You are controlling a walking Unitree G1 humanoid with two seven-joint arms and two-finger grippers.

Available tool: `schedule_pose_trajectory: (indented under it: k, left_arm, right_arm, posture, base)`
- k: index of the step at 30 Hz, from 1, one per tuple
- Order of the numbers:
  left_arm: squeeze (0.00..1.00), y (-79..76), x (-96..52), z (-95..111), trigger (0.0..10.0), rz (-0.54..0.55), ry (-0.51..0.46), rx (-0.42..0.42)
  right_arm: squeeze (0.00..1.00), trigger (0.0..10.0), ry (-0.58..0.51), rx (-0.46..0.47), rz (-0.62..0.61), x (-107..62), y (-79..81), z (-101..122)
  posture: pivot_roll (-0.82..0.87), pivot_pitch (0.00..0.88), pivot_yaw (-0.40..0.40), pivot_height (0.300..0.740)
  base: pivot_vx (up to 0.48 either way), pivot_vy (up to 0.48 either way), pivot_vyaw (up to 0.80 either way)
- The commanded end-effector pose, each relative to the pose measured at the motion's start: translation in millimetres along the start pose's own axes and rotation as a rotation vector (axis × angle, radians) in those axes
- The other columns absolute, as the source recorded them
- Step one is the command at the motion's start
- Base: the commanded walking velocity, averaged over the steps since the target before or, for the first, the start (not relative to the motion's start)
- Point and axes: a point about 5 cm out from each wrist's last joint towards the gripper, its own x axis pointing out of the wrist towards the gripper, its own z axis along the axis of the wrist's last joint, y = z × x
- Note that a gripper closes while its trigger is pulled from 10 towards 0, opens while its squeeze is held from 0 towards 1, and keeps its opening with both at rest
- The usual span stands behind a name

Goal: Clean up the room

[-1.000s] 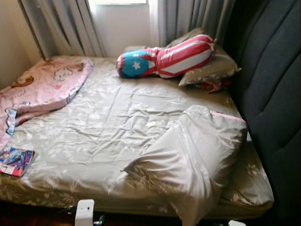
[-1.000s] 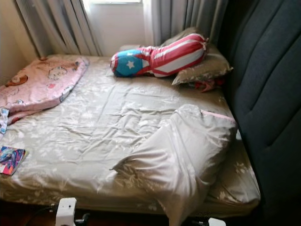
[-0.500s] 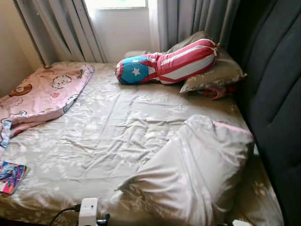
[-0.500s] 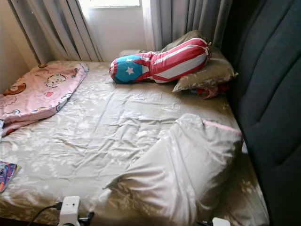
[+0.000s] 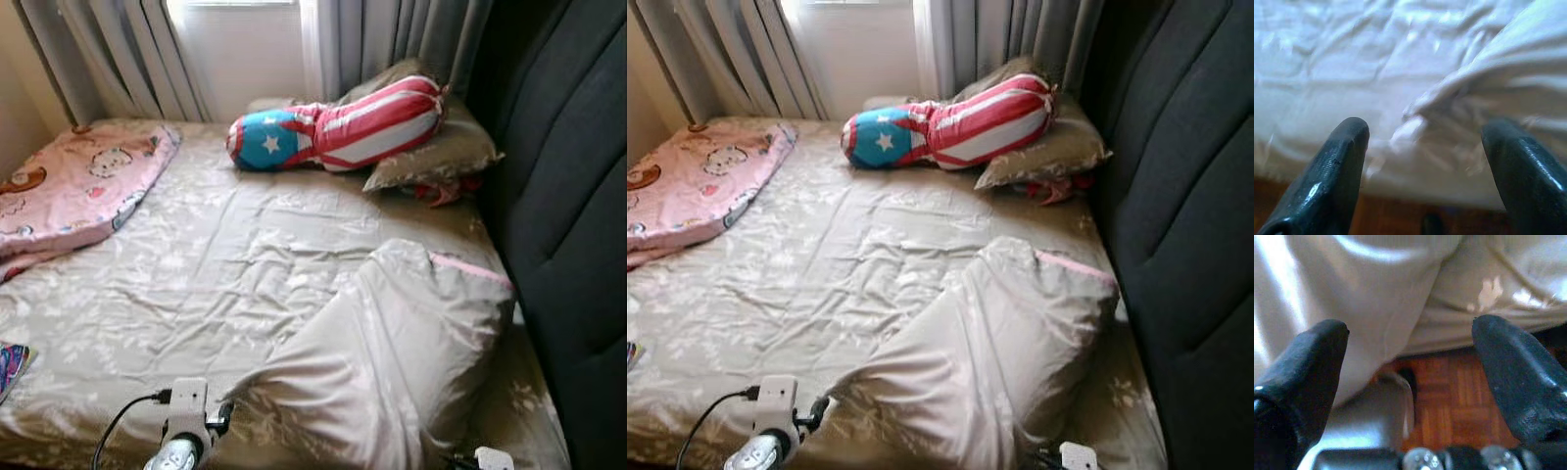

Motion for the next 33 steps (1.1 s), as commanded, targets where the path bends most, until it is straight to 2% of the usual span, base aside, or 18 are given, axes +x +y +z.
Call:
schedule_pose_trajectory:
  k: [1, 6, 8, 12, 17, 18, 21, 23, 33]
  left_arm:
    - [0.0, -1.1, 3.2, 14.5, 10.0, -0.007, -0.081, -0.015]
    - [0.0, -10.0, 6.0, 37.6, 10.0, -0.032, -0.216, -0.028]
    - [0.0, -12.7, 5.1, 40.8, 10.0, -0.044, -0.245, -0.027]
    - [0.0, -15.2, 0.2, 39.9, 10.0, -0.063, -0.282, -0.007]
    - [0.0, -10.0, -11.2, 30.4, 10.0, -0.059, -0.305, 0.013]
    - [0.0, -9.5, -12.5, 29.2, 10.0, -0.058, -0.307, 0.014]
    - [0.0, -5.5, -17.4, 26.2, 10.0, -0.046, -0.315, 0.018]
    - [0.0, -3.8, -19.8, 25.5, 10.0, -0.042, -0.321, 0.018]
    - [0.0, -0.4, -27.8, 33.6, 10.0, -0.021, -0.368, 0.026]
  right_arm:
    - [0.0, 10.0, -0.037, 0.029, 0.023, -1.2, 3.1, -0.4]
    - [0.0, 10.0, -0.118, 0.05, 0.071, -3.1, 5.3, 4.4]
    - [0.0, 10.0, -0.129, 0.052, 0.081, -3.8, 5.5, 4.3]
    - [0.0, 10.0, -0.145, 0.059, 0.088, -5.6, 5.0, 2.9]
    - [0.0, 10.0, -0.154, 0.066, 0.085, -8.3, 1.9, 0.0]
    - [0.0, 10.0, -0.212, 0.05, 0.106, -2.9, 10.3, 14.8]
    - [0.0, 10.0, -0.498, -0.013, 0.199, 13.8, 59.4, 97.1]
    - [0.0, 10.0, -0.528, -0.017, 0.213, 13.5, 63.9, 104.9]
    - [0.0, 10.0, -0.619, -0.028, 0.242, 5.5, 73.4, 115.5]
  posture:
    - [-0.02, 0.0, 0.004, 0.71]
    - [-0.02, 0.0, -0.002, 0.71]
    - [-0.03, 0.0, -0.004, 0.71]
    - [-0.04, 0.0, -0.01, 0.71]
    - [-0.04, 0.0, -0.023, 0.71]
    - [-0.04, 0.0, -0.029, 0.71]
    - [-0.04, 0.0, -0.039, 0.71]
    - [-0.03, 0.0, -0.044, 0.71]
    - [-0.01, 0.0, -0.067, 0.71]
  base:
    - [0.0, 0.0, 0.0]
    - [0.0, 0.0, 0.0]
    - [0.0, 0.0, 0.0]
    - [0.0, 0.0, 0.0]
    - [0.0, 0.0, 0.0]
    - [0.0, 0.0, 0.0]
    - [0.0, 0.0, 0.0]
    - [0.0, 0.0, 0.0]
    - [0.0, 0.0, 0.0]
